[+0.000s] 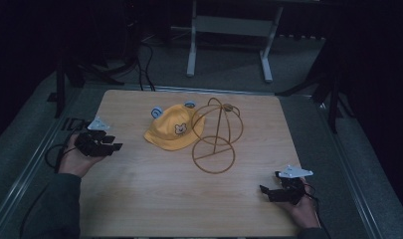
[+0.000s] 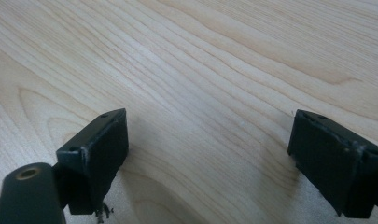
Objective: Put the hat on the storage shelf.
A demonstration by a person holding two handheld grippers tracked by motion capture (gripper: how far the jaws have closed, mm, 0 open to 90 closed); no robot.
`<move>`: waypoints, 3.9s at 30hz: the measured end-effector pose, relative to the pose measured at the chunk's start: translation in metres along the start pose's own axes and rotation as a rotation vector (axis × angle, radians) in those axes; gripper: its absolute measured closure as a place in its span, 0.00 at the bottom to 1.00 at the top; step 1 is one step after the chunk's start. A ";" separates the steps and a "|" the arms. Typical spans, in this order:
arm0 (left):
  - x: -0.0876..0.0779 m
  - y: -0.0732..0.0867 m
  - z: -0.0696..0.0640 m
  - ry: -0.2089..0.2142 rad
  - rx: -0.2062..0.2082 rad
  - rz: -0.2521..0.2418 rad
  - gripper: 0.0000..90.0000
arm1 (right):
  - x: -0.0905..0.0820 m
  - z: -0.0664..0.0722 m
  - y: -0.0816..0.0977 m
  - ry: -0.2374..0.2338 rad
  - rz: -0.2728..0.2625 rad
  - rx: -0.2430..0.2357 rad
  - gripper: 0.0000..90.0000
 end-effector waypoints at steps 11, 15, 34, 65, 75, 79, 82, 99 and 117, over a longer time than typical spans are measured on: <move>-0.002 -0.026 -0.001 0.032 0.068 0.028 0.60 | 0.000 0.000 0.000 0.000 0.000 0.000 0.13; 0.000 -0.035 -0.003 0.042 0.085 0.033 0.60 | 0.000 0.000 0.000 0.000 0.000 0.000 0.13; 0.000 -0.061 0.002 0.070 0.102 0.056 0.59 | 0.000 0.000 0.000 0.000 0.000 0.000 0.13; 0.021 -0.102 -0.009 0.094 0.188 0.159 0.55 | 0.000 0.000 0.000 0.000 0.000 0.000 0.13; 0.024 -0.122 -0.012 0.087 0.207 0.146 0.57 | 0.000 0.000 0.000 0.000 0.000 0.000 0.13; 0.023 -0.134 -0.015 0.089 0.222 0.141 0.58 | 0.000 0.000 0.000 0.000 0.000 0.000 0.13; 0.024 -0.138 -0.016 0.087 0.226 0.145 0.59 | 0.000 0.000 0.000 0.000 0.000 0.000 0.13; 0.058 -0.166 -0.021 0.066 0.261 0.188 0.56 | 0.000 0.000 0.000 0.000 -0.001 0.001 0.13; 0.082 -0.194 -0.032 0.132 0.223 0.117 0.56 | 0.000 0.000 0.000 -0.001 0.000 0.002 0.13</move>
Point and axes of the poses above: each handheld gripper's, and its own axes: x roughly forward along the jaws, y roughly out of its underside, z roughly to its left, the point moved 8 cm from there along x, roughly forward along the jaws, and after that the axes turned 2 degrees about -x, right-handed, at the moved point
